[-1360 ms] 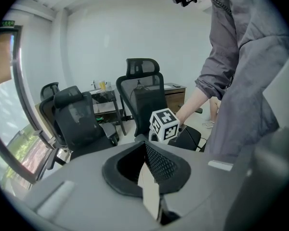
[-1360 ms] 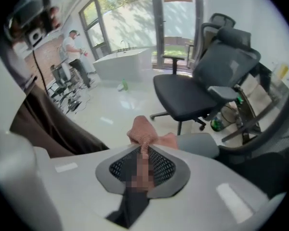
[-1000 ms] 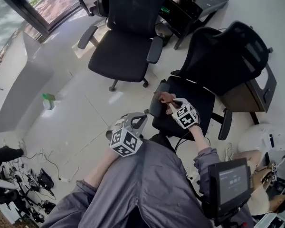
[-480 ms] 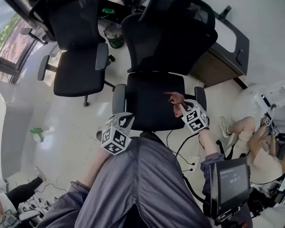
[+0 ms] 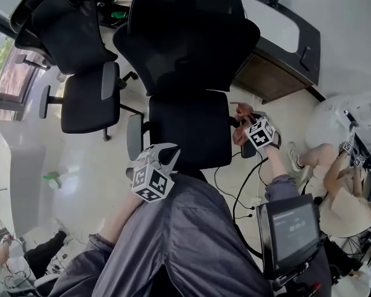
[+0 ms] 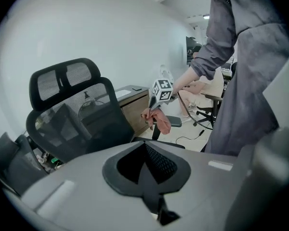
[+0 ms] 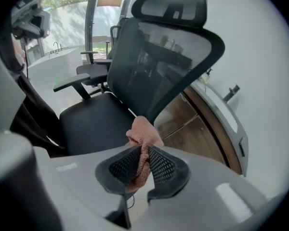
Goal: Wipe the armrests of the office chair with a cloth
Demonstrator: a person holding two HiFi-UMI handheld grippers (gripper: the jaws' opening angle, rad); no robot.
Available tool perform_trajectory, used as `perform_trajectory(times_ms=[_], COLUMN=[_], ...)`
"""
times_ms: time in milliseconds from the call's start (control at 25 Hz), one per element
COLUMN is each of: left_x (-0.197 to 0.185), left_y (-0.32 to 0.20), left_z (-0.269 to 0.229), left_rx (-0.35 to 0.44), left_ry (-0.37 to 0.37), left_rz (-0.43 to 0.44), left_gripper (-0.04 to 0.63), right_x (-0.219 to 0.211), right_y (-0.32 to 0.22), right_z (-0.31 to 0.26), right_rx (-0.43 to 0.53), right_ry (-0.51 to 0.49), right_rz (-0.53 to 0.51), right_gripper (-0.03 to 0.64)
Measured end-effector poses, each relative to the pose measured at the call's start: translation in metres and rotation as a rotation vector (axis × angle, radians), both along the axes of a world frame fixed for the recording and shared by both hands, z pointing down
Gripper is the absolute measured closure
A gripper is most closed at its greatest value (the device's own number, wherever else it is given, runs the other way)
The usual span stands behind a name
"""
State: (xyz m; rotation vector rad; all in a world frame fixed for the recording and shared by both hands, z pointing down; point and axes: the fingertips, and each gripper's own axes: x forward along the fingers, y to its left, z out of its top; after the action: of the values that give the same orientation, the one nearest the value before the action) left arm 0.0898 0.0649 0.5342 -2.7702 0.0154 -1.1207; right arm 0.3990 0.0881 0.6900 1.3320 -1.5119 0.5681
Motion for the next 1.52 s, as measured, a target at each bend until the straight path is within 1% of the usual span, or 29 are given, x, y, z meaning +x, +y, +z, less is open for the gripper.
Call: perform_trajectory(times_ms=[160,320,440,520,720,920,1080,1200,1360,1440,1520], left_x=[0.007,-0.002,-0.006,-0.003,0.017,0.031,0.039,0.044,0.046,0.044,0.042], left_y=[-0.002,-0.006,-0.007,-0.007,-0.008,-0.001,0.007,0.011,0.011,0.010,0.010], left_z=[0.010,0.010,0.010,0.010,0.011,0.019,0.020,0.021,0.021,0.021,0.020], left_rx=[-0.010,-0.011,-0.012,-0.012,-0.014,-0.033,-0.026,-0.029,-0.031,-0.033,-0.034], left_ry=[-0.029,-0.048,-0.050,-0.046,-0.028,-0.011,-0.003,-0.001,0.003,0.001,-0.002], left_rz=[-0.018,-0.052,-0.061,-0.052,-0.007,0.035,0.088,0.110,0.115,0.111,0.103], left_gripper=[0.578,0.578,0.578,0.578,0.578,0.578,0.578,0.578,0.578,0.578,0.578], right_x=[0.016,0.010,0.003,-0.002,-0.010,-0.033,-0.047,-0.054,-0.061,-0.064,-0.062], right_y=[-0.013,-0.013,-0.007,0.002,0.040,0.085,0.123,0.147,0.168,0.169,0.162], right_z=[0.053,0.072,0.070,0.068,0.060,0.058,0.055,0.054,0.052,0.051,0.051], right_rx=[-0.075,-0.124,-0.124,-0.124,-0.138,-0.162,-0.180,-0.203,-0.230,-0.243,-0.250], right_ry=[-0.023,0.007,-0.020,-0.036,-0.037,-0.073,-0.100,-0.137,-0.175,-0.198,-0.200], right_rz=[0.002,-0.031,-0.010,-0.009,-0.013,0.008,0.037,0.048,0.038,0.019,-0.012], right_gripper=[0.569,0.569,0.569,0.570,0.570,0.570,0.569,0.569,0.569,0.570,0.569])
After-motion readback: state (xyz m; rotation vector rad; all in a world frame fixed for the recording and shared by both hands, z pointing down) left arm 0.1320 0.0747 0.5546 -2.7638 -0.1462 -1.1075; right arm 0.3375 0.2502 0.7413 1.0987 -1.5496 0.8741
